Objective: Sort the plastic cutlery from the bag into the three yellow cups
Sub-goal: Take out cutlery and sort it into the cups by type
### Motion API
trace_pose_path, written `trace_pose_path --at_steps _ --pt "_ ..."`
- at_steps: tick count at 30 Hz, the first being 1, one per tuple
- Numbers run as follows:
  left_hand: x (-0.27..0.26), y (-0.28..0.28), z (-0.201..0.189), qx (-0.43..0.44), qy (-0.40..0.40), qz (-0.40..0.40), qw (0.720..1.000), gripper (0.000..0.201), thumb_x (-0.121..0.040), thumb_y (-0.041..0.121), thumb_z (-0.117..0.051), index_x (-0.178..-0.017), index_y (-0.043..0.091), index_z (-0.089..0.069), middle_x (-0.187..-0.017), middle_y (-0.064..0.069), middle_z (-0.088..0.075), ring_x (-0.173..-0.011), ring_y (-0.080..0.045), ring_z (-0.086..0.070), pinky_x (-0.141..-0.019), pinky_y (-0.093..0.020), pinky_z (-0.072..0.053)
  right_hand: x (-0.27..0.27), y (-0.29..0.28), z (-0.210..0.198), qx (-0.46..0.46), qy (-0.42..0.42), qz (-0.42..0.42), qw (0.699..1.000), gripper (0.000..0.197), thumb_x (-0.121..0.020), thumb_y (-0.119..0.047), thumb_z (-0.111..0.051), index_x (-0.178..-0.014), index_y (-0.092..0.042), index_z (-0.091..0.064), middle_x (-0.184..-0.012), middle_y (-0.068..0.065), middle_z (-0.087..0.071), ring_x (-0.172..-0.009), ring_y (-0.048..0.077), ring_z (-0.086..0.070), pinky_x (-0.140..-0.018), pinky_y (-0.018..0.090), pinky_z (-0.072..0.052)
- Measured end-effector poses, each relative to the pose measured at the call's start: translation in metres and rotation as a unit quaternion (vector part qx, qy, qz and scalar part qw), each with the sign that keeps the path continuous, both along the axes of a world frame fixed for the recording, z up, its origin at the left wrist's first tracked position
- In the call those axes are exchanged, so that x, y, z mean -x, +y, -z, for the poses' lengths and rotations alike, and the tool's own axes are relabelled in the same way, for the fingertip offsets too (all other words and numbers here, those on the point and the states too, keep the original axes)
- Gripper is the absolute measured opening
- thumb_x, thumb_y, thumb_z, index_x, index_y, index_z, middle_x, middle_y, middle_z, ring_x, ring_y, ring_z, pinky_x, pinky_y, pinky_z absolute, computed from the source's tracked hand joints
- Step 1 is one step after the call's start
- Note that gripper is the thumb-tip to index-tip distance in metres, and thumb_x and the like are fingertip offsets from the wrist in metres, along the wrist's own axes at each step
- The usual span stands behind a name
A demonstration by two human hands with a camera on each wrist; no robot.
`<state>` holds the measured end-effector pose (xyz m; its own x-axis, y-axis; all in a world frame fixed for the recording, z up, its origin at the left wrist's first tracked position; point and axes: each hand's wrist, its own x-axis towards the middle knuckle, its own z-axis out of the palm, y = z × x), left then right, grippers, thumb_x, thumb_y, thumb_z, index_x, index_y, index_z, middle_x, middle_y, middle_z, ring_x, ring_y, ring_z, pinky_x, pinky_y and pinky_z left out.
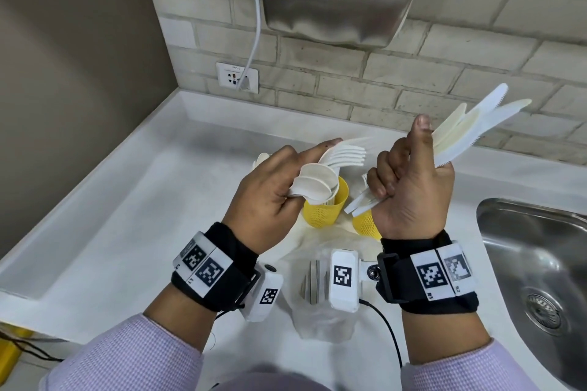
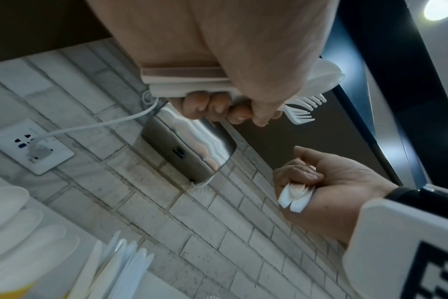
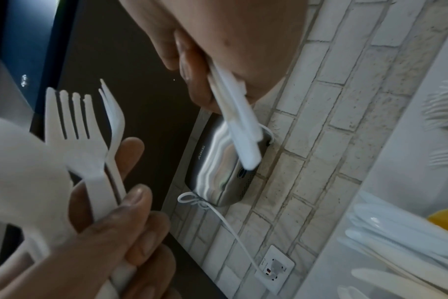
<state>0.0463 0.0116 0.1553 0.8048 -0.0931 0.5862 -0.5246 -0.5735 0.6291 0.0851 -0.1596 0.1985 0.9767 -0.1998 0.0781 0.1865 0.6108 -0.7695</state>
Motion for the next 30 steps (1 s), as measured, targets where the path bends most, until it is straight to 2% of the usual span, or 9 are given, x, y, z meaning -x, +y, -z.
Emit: trace_pose_path --at_steps 4,7,12,17,20,22,24,27,30 --pt "-0.003 -0.001 0.007 0.052 0.025 0.016 0.998 0.058 -0.092 -0.003 -0.053 -0.138 0.030 -0.058 -0.101 0.008 -0.066 -0.091 -0.016 -0.065 -0.080 -0.042 -0.054 0.001 0.001 -0.002 0.015 -0.010 -0.007 1.000 0.044 -0.104 -0.028 -0.058 -0.068 -0.019 -0.035 -0.053 -0.002 -0.021 -0.039 0.011 -0.020 -0.039 0.017 -0.023" --pt "0.002 -0.008 0.004 0.183 0.122 0.044 0.975 0.015 -0.099 0.021 -0.060 -0.109 0.019 -0.071 -0.077 0.027 -0.063 -0.072 0.005 -0.057 -0.072 -0.016 -0.044 0.002 0.002 -0.008 0.023 -0.024 -0.008 0.999 0.046 -0.104 -0.026 -0.058 -0.066 -0.020 -0.033 -0.052 -0.002 -0.019 -0.038 0.011 -0.019 -0.039 0.018 -0.023" --pt "0.001 -0.008 0.002 0.317 0.222 0.117 0.915 0.026 -0.104 0.033 -0.048 -0.103 0.021 -0.070 -0.056 -0.005 -0.032 -0.048 -0.020 -0.028 -0.048 -0.028 -0.029 -0.002 0.001 -0.019 0.027 -0.045 -0.019 0.998 0.041 -0.104 -0.022 -0.058 -0.068 -0.020 -0.038 -0.051 -0.003 -0.020 -0.037 0.011 -0.019 -0.039 0.019 -0.023" --pt "-0.002 -0.007 0.004 0.380 0.258 0.134 0.878 0.025 -0.104 0.024 -0.047 -0.107 0.009 -0.066 -0.069 -0.008 -0.059 -0.052 -0.019 -0.048 -0.047 -0.027 -0.041 -0.005 0.008 -0.025 0.049 -0.062 -0.022 0.997 0.045 -0.103 -0.022 -0.060 -0.064 -0.021 -0.037 -0.050 -0.003 -0.022 -0.036 0.012 -0.020 -0.040 0.021 -0.022" --pt "-0.005 -0.009 0.008 0.419 0.326 0.110 0.840 0.021 -0.108 0.016 -0.046 -0.110 0.002 -0.061 -0.092 -0.012 -0.074 -0.075 -0.024 -0.069 -0.055 -0.028 -0.053 -0.007 0.019 -0.027 0.090 -0.102 -0.034 0.990 0.044 -0.103 -0.021 -0.060 -0.063 -0.021 -0.042 -0.047 -0.004 -0.028 -0.035 0.014 -0.023 -0.041 0.021 -0.025" --pt "-0.008 -0.010 0.013 0.480 0.378 0.092 0.786 0.019 -0.106 0.006 -0.044 -0.108 -0.002 -0.061 -0.100 -0.019 -0.075 -0.095 -0.033 -0.075 -0.077 -0.034 -0.063 -0.007 0.030 -0.018 0.136 -0.121 -0.031 0.983 0.043 -0.102 -0.020 -0.062 -0.062 -0.021 -0.044 -0.045 -0.003 -0.032 -0.035 0.016 -0.027 -0.042 0.023 -0.029" --pt "-0.010 -0.011 0.014 0.542 0.411 0.090 0.727 0.020 -0.102 -0.002 -0.043 -0.108 -0.005 -0.062 -0.101 -0.024 -0.073 -0.097 -0.037 -0.074 -0.090 -0.040 -0.061 -0.009 0.043 0.000 0.202 -0.118 -0.018 0.972 0.040 -0.100 -0.019 -0.065 -0.063 -0.019 -0.049 -0.045 0.000 -0.040 -0.036 0.019 -0.035 -0.041 0.029 -0.035" --pt "-0.010 -0.010 0.013 0.567 0.419 0.070 0.705 0.023 -0.099 -0.008 -0.040 -0.112 -0.011 -0.060 -0.099 -0.026 -0.068 -0.081 -0.030 -0.075 -0.081 -0.039 -0.064 -0.009 0.057 0.037 0.305 -0.098 -0.005 0.947 0.035 -0.096 -0.024 -0.070 -0.068 -0.008 -0.058 -0.054 0.012 -0.057 -0.048 0.025 -0.055 -0.050 0.034 -0.049" --pt "-0.010 -0.008 0.016 0.565 0.420 0.042 0.709 0.030 -0.099 -0.007 -0.041 -0.122 -0.018 -0.057 -0.108 -0.028 -0.066 -0.088 -0.030 -0.072 -0.073 -0.033 -0.063 -0.011 0.060 0.069 0.374 -0.081 -0.025 0.924 0.029 -0.097 -0.039 -0.064 -0.081 -0.015 -0.064 -0.074 0.006 -0.068 -0.070 0.014 -0.066 -0.067 0.019 -0.049"
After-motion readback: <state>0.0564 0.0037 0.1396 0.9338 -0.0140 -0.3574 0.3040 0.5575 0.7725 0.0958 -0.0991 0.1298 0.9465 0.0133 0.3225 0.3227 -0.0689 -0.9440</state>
